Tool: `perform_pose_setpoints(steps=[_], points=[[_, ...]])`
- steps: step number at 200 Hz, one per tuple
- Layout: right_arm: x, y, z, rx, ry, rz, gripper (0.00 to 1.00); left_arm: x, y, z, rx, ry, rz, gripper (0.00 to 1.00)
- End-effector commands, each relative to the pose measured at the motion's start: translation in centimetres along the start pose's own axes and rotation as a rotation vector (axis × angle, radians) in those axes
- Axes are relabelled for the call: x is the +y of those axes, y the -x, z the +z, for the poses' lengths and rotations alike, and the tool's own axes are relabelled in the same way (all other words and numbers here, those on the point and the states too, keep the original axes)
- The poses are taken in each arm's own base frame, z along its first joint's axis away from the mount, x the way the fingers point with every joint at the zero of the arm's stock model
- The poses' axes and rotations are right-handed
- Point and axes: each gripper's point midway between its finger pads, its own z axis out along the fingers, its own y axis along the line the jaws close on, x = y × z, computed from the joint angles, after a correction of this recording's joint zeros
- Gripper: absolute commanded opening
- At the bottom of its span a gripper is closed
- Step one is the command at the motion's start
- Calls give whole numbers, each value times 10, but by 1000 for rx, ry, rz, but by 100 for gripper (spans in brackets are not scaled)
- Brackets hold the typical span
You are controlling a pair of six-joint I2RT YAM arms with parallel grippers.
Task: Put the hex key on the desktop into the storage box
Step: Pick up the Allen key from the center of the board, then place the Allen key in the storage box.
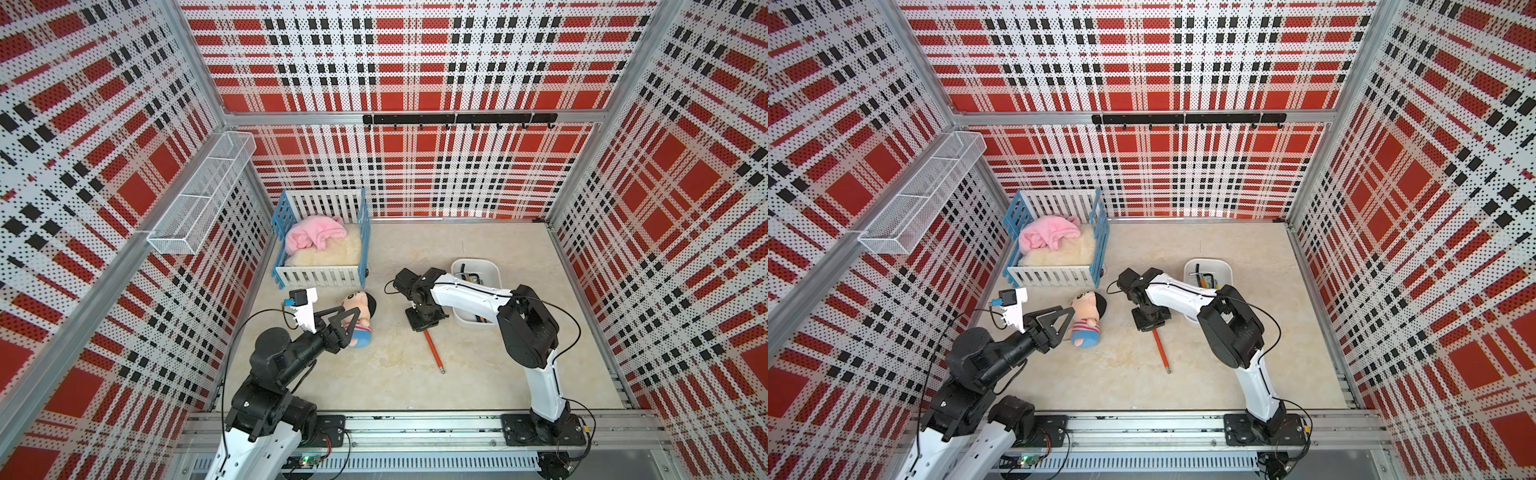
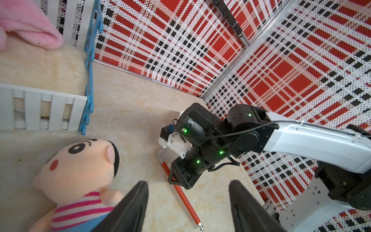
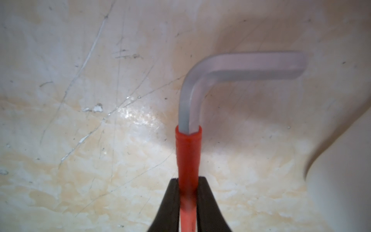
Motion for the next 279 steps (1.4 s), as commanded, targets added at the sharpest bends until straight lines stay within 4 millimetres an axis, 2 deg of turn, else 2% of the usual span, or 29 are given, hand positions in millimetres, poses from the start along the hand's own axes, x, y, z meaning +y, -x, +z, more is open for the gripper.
perform_pose_setpoints(steps=[1, 27, 52, 113, 147, 214, 250, 279], points=[[-2, 9, -40, -68, 3, 6, 0, -2, 4, 0, -15, -14, 11, 69], [-7, 18, -59, -95, 1, 21, 0, -2, 4, 0, -15, -15, 13, 69], [-21, 25, -77, -122, -5, 52, 0, -2, 3, 0, -14, -17, 11, 69], [-102, 42, -115, -197, -50, 144, 0, -4, 4, -1, -18, -21, 15, 69], [-143, 49, -119, -217, -82, 189, 0, -4, 5, -3, -26, -23, 17, 69], [-212, 80, -116, -277, -152, 227, 0, -5, 5, -3, -28, -25, 18, 69], [-227, 93, -106, -289, -201, 164, 0, -5, 6, -3, -29, -24, 18, 69], [-229, 95, -93, -288, -224, 119, 0, -4, 5, -2, -27, -20, 17, 69]])
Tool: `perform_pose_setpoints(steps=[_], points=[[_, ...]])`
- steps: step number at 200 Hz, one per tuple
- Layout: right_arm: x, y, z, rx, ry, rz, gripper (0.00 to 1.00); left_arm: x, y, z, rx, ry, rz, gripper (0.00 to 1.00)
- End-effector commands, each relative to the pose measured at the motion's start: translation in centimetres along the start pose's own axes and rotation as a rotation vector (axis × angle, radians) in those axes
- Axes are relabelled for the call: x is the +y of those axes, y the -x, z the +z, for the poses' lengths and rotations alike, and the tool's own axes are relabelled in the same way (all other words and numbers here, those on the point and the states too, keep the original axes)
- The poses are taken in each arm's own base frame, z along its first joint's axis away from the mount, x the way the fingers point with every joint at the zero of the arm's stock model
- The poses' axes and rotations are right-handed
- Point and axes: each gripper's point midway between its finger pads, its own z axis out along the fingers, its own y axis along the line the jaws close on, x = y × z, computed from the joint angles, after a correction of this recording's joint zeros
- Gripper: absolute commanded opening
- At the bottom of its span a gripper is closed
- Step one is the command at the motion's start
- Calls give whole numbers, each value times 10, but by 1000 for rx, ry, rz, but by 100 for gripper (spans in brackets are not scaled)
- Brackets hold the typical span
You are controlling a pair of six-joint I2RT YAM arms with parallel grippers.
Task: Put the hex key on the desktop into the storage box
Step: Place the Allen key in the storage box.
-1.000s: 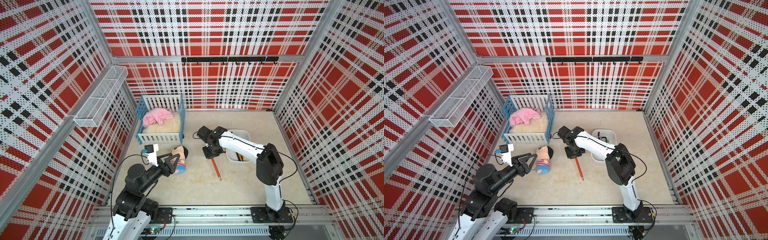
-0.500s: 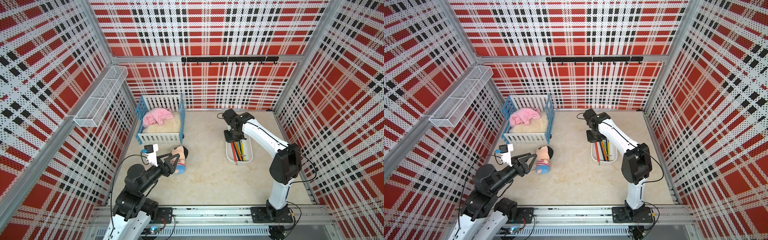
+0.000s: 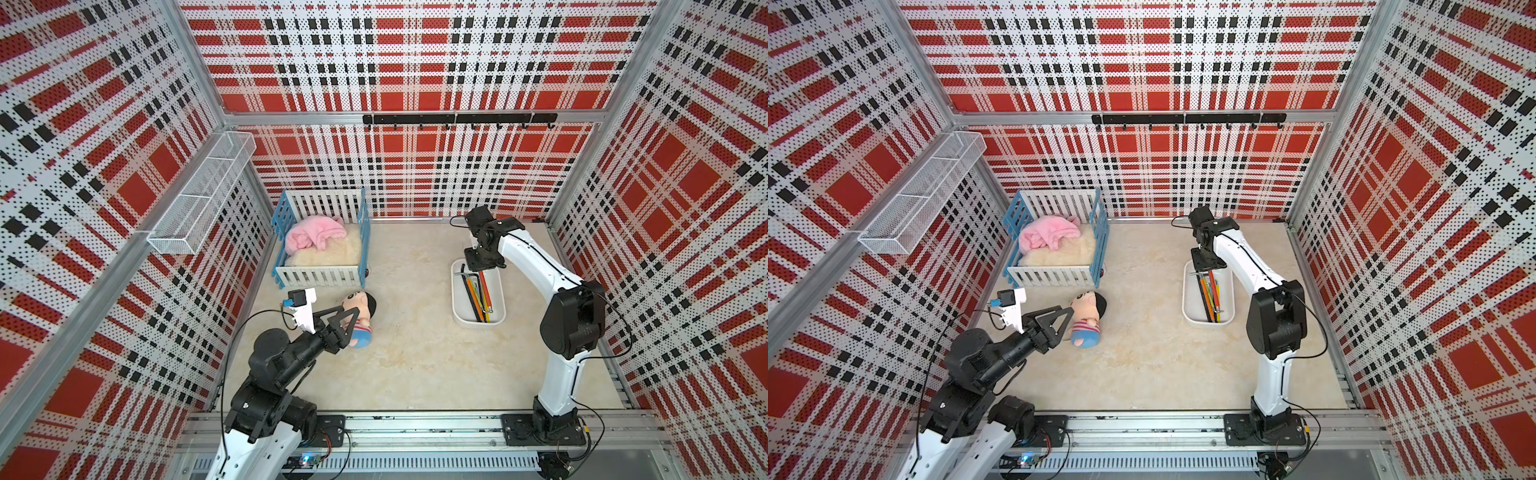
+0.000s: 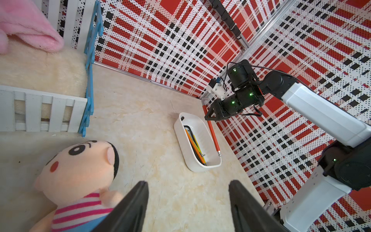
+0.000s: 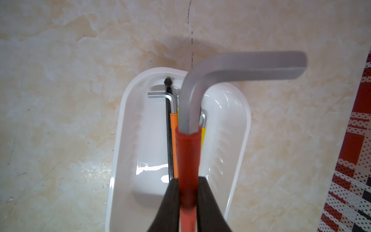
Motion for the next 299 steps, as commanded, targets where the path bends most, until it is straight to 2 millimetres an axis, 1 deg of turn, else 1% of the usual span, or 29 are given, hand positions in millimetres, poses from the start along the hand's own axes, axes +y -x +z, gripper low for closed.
perform_pose_setpoints(steps=[1, 29, 56, 103, 130, 212, 250, 299], points=[[-2, 10, 9, -45, -30, -63, 0, -3, 4, -1, -18, -16, 14, 69], [2, 8, 20, -51, -23, -97, 0, -1, 4, 2, -10, -7, 13, 69], [9, -2, 34, -33, -9, -128, 0, 1, 3, 3, -8, 3, 10, 69], [24, -11, 47, -13, -33, -190, 0, 3, 4, 3, -13, 15, 7, 69], [29, -18, 56, 13, -43, -201, 0, 4, 5, 3, -13, 18, 5, 69], [34, -36, 78, 74, -31, -189, 0, 5, 5, 3, -16, 21, 5, 69], [37, -39, 87, 97, -21, -182, 0, 5, 5, 3, -16, 21, 5, 69], [41, -42, 91, 115, -11, -160, 0, 5, 6, 3, -17, 23, 4, 69]])
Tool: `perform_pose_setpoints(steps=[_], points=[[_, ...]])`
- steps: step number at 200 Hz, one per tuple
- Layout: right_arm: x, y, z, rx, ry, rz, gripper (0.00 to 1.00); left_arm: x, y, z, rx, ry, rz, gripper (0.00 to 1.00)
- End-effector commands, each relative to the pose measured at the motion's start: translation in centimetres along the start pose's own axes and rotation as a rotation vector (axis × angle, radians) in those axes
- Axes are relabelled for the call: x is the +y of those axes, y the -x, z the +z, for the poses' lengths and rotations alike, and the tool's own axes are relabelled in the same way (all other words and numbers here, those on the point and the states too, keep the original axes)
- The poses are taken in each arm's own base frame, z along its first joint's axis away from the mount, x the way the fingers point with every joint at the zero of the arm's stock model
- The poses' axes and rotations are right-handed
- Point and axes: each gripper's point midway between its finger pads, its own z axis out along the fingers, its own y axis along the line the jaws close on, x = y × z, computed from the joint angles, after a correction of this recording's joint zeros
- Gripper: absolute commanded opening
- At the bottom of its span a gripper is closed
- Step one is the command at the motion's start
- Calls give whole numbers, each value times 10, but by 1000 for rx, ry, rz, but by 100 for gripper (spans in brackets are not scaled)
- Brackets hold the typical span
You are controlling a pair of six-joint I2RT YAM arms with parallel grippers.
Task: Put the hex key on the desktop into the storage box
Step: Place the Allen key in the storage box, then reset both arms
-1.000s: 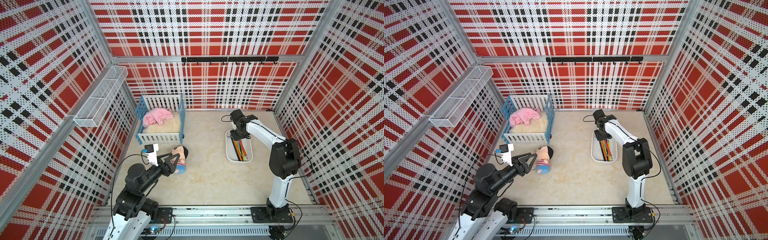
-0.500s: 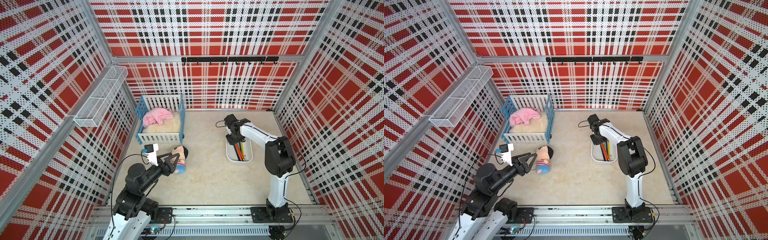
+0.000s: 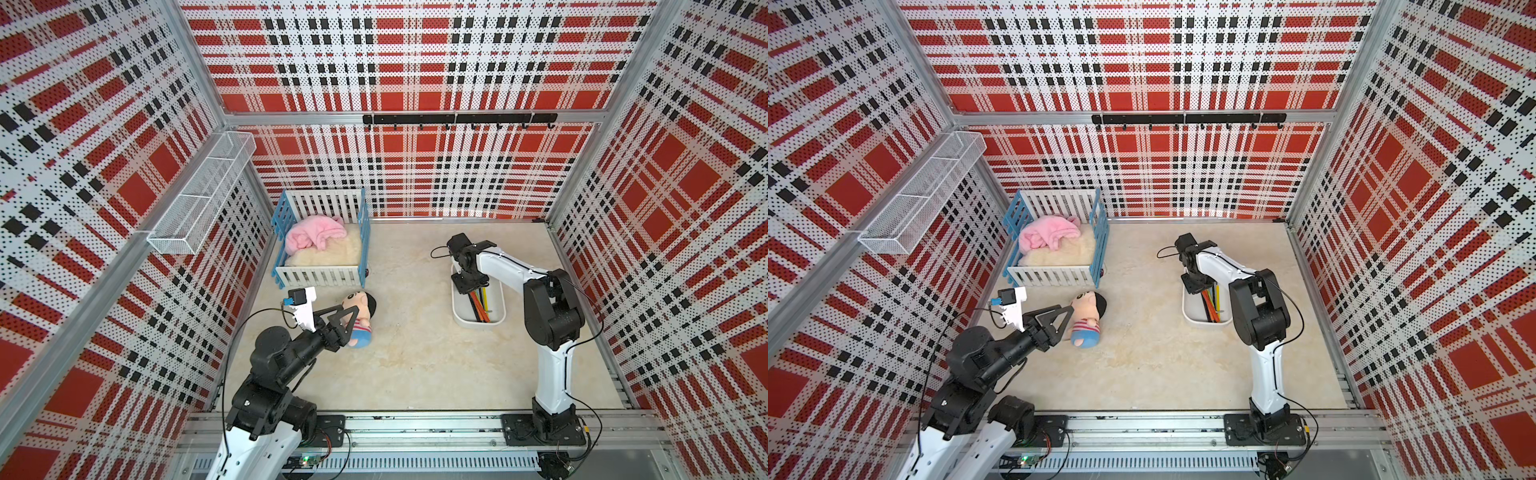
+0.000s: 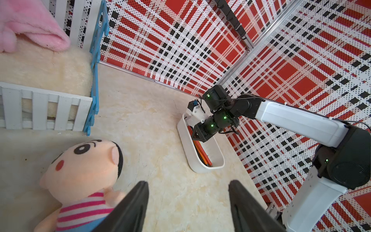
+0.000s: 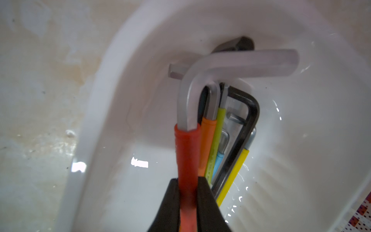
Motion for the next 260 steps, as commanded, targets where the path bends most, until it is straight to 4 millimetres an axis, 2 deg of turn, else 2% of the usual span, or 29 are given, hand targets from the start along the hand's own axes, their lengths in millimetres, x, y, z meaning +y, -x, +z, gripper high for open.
perform_pose_setpoints(steps=[1, 23, 45, 71, 125, 140, 159, 162, 166, 169, 199, 216, 234, 236, 241, 243, 260], points=[[5, 4, 4, -1, 20, 37, 0, -1, 5, 0, -19, -2, 12, 69], [6, 3, 4, 0, 31, 46, 0, -1, 5, 0, -20, -1, 12, 69], [11, 2, 1, -4, 62, 62, 21, -1, 5, 0, -22, -2, 11, 69], [10, 6, -12, -39, 73, 94, 36, -1, 6, -1, -25, 1, 11, 69], [-4, 22, -71, -172, 100, 208, 54, 0, 8, -1, -30, 9, 10, 69], [-13, 26, -94, -225, 110, 269, 61, 1, 9, -1, -32, 15, 12, 69], [-34, 28, -122, -301, 108, 370, 70, 2, 12, -1, -38, 29, 12, 69], [-38, 28, -126, -313, 108, 388, 75, 2, 14, -1, -42, 32, 12, 69], [-43, 28, -131, -329, 110, 411, 95, 2, 15, 0, -44, 38, 13, 70], [-47, 27, -134, -338, 110, 430, 99, 3, 16, 0, -46, 42, 14, 70], [-96, 16, -167, -463, 75, 617, 100, 8, 30, 7, -62, 98, -10, 72], [-115, 7, -186, -549, 11, 667, 100, 12, 42, 9, -91, 146, -31, 75], [-132, -7, -200, -601, -71, 729, 100, 22, 53, 9, -123, 219, -36, 72], [-134, -9, -201, -603, -78, 734, 100, 23, 54, 9, -126, 225, -34, 76], [-139, -13, -203, -612, -103, 746, 100, 24, 57, 9, -130, 242, -25, 96], [-140, -14, -204, -614, -111, 747, 100, 25, 58, 9, -132, 248, -21, 100], [-149, -22, -211, -669, -138, 759, 100, 36, 67, 6, -158, 330, 0, 99]])
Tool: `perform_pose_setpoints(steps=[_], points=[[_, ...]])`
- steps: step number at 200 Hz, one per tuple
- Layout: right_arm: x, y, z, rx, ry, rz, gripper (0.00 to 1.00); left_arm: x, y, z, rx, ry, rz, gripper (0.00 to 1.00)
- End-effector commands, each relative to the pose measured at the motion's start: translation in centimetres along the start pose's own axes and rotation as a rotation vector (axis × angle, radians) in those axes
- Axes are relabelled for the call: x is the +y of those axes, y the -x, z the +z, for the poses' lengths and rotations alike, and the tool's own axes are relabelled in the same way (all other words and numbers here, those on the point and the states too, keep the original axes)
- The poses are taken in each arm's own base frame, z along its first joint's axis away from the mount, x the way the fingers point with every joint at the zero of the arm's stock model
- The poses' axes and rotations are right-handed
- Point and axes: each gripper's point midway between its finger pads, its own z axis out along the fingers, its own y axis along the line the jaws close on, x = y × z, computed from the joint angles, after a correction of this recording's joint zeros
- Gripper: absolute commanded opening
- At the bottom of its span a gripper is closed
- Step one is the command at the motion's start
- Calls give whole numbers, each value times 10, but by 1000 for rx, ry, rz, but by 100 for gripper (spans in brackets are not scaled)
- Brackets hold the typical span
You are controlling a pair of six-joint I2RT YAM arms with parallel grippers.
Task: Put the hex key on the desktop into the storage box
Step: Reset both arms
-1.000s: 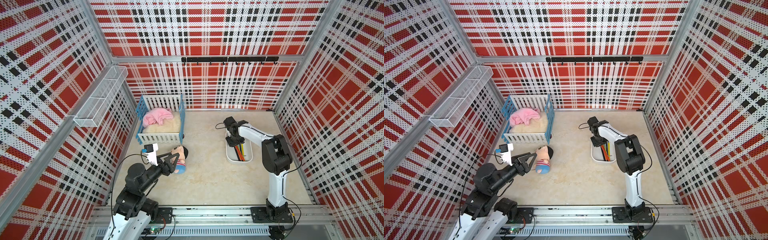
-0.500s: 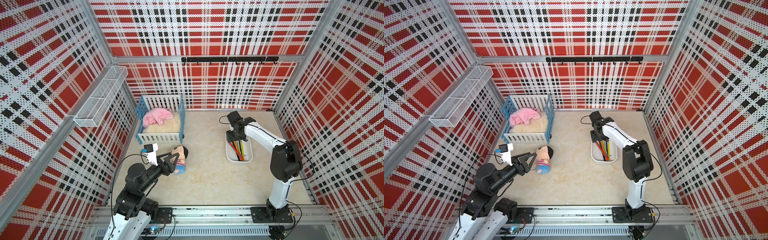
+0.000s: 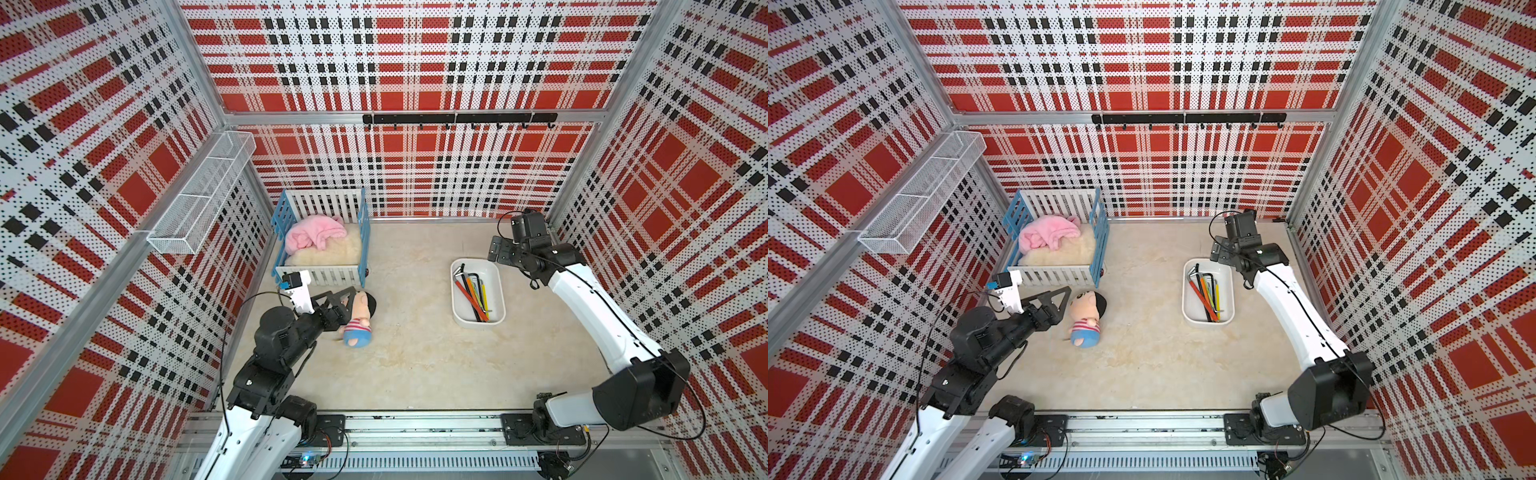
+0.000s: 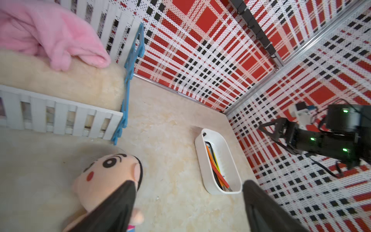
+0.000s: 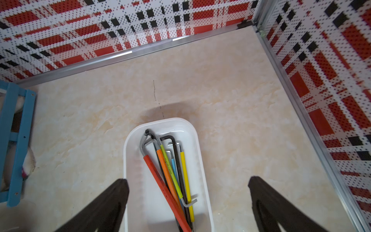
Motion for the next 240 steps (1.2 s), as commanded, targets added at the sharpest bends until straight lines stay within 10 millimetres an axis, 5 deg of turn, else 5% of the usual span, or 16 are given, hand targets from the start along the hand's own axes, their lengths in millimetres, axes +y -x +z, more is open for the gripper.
perform_pose_setpoints(steps=[1, 38, 61, 98, 135, 160, 196, 240], points=[[-21, 15, -10, -123, -64, 53, 100, 15, 26, -5, -90, 129, 27, 99], [-49, 18, -10, -322, -64, 107, 100, 71, 50, -10, -192, 493, 23, 99], [-60, 4, 13, -395, -114, 48, 100, 100, 59, -16, -273, 668, 74, 99], [-73, -30, 73, -305, -219, -104, 100, 116, 66, -11, -427, 696, 273, 99], [-70, -40, 65, -462, -119, -115, 100, 163, 57, -19, -537, 777, 265, 99], [-68, -52, 75, -492, -77, -147, 100, 190, 44, -3, -478, 798, 308, 99], [-33, -50, 99, -466, 68, -290, 100, 208, 28, 33, -399, 787, 396, 99], [-43, -78, 92, -480, 102, -282, 100, 210, 23, 56, -429, 728, 430, 99]])
